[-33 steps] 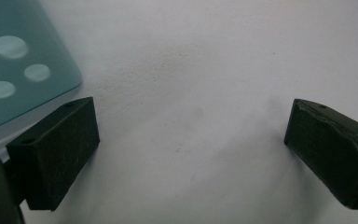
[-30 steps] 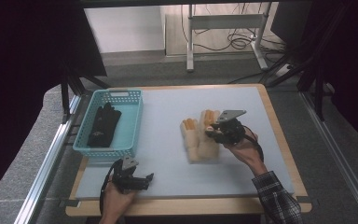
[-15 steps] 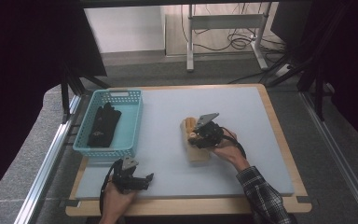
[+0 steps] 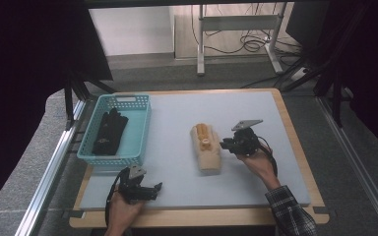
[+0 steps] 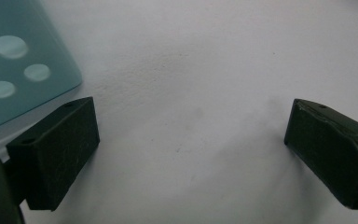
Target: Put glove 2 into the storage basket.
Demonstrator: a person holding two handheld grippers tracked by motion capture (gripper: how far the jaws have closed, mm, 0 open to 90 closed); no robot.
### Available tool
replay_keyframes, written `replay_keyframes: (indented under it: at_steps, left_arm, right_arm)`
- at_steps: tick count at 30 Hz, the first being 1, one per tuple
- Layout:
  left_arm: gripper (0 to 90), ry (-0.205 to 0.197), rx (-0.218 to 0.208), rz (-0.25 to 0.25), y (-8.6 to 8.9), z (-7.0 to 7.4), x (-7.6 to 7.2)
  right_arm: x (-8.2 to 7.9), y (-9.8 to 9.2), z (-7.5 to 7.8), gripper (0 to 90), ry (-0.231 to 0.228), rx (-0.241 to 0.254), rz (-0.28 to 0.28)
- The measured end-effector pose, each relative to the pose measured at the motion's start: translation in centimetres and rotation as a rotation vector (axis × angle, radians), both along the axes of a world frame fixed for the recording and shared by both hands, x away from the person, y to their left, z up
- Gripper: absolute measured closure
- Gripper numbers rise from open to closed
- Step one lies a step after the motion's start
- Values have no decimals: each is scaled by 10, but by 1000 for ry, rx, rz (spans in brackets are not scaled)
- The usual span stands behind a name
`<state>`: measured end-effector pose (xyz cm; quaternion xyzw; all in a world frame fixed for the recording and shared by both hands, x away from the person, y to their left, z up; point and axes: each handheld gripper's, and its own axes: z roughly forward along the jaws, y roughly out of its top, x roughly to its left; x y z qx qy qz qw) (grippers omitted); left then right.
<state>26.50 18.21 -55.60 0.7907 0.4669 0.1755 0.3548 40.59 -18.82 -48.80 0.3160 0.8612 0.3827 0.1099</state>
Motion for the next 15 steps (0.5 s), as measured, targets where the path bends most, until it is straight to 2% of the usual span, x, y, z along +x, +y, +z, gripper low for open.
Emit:
replay_keyframes:
  at_steps: [4, 7, 15]
  left_arm:
    - [32, 0, 1, 1, 0, 0, 0]
    - [32, -1, 1, 1, 0, 0, 0]
    - [32, -1, 2, 2, 0, 0, 0]
  right_arm:
    - [-16, -3, -20, 841, 6, -31, 21]
    - [-22, -2, -32, 854, 11, -31, 35]
    - [-28, 15, -40, 862, 20, -9, 75]
